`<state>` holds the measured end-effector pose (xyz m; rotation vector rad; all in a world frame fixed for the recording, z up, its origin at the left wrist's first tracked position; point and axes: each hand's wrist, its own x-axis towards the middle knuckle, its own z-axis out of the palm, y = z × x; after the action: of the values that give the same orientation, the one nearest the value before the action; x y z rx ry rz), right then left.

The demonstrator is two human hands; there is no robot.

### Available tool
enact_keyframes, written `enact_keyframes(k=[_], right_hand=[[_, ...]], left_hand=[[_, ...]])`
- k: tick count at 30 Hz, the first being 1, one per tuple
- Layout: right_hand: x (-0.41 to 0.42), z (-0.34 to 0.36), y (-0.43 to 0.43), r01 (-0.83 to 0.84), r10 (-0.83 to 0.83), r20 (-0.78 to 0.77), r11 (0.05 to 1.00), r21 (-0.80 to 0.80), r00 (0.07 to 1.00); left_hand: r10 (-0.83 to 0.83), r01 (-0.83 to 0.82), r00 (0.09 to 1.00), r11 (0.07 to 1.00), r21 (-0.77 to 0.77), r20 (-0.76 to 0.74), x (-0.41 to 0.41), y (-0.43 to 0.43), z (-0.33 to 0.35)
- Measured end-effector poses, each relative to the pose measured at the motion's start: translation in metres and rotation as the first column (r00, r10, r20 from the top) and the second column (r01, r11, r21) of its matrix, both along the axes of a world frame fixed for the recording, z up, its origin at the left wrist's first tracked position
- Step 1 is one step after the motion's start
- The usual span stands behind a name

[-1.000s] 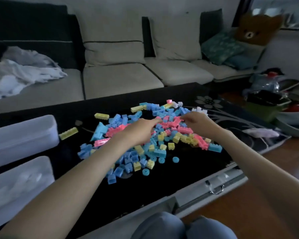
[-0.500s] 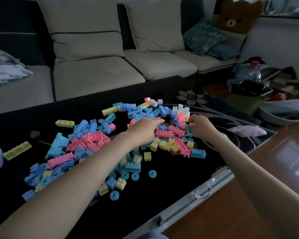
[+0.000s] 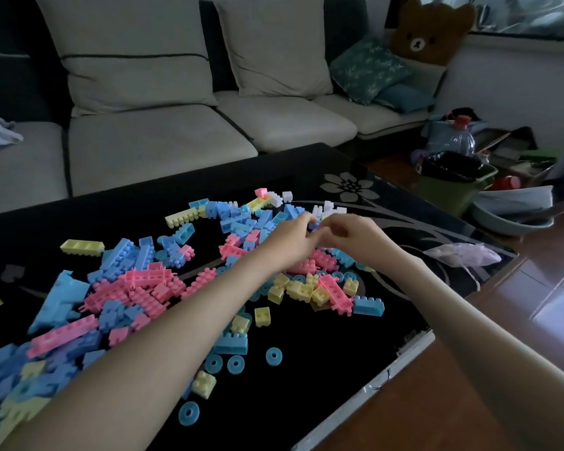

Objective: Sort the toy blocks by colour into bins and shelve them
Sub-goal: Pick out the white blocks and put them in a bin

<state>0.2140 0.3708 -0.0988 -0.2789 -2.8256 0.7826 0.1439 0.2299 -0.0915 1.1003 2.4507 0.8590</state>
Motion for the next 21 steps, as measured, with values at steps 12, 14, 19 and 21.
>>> enact_keyframes(k=[12, 14, 19, 21], right_hand=[[-0.03, -0.01, 0.053, 0.102, -0.1, 0.056, 0.994, -0.033, 0.993], [-0.044, -0.021, 0.059, 0.172, -0.168, 0.15, 0.985, -0.017, 0.974], [-0.064, -0.029, 0.06, 0.059, -0.091, 0.342, 0.993, 0.105, 0.935], [-0.063, -0.032, 0.059, 0.109, -0.146, 0.289, 0.984, 0.141, 0.946]], left_hand=[[0.087, -0.096, 0.992, 0.99, 0.102, 0.09, -0.021, -0.003, 0.001], [0.104, -0.102, 0.994, 0.992, 0.074, -0.025, -0.027, -0.006, -0.002], [0.145, -0.131, 0.985, 0.982, 0.136, -0.097, -0.035, -0.011, -0.008], [0.193, -0.171, 0.976, 0.967, 0.186, -0.105, -0.037, -0.01, -0.01]])
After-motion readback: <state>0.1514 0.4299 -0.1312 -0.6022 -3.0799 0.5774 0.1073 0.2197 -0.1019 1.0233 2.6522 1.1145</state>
